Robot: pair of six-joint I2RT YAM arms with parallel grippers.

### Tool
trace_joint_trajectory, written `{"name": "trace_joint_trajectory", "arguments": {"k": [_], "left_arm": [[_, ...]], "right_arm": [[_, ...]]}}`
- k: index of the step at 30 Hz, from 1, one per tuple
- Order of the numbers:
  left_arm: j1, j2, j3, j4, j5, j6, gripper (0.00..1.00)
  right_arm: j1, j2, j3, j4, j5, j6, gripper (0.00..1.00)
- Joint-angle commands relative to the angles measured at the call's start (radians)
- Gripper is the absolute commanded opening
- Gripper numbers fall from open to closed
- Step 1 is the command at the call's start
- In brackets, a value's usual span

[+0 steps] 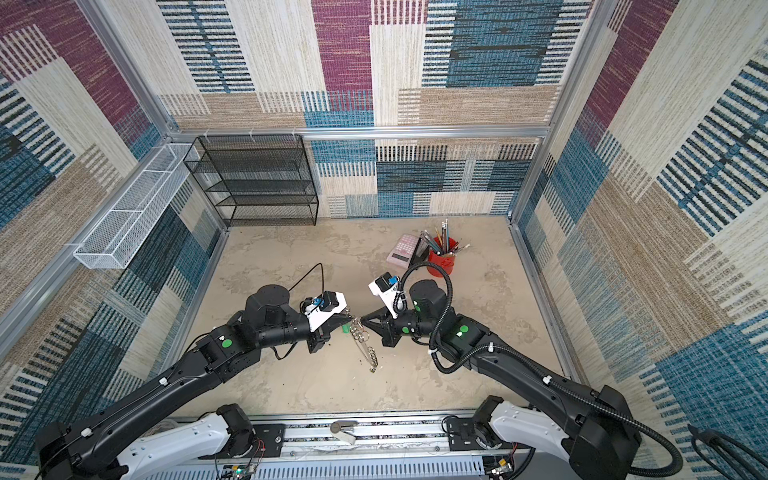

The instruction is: Put the keys on the keyring

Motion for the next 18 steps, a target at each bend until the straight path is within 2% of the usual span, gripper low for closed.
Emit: {"name": "trace_joint_trajectory", "arguments": {"k": [1, 7, 18], "left_arm": [[-0.004, 0.01, 0.02, -0.015, -0.014, 0.027, 0.0], [-0.007, 0.015, 0.018, -0.026, -0.057, 0.034, 0.0], [-0.011, 0.03, 0.042, -0.055, -0.071, 0.053, 0.0]], "right_arm": [[0.004, 0.001, 0.012, -0.002, 0.013, -0.011, 0.0], [0.004, -0.04, 0.005, 0.024, 0.013, 0.0, 0.0], [0.005, 0.011, 0.043, -0.022, 0.013, -0.034, 0.0]]}}
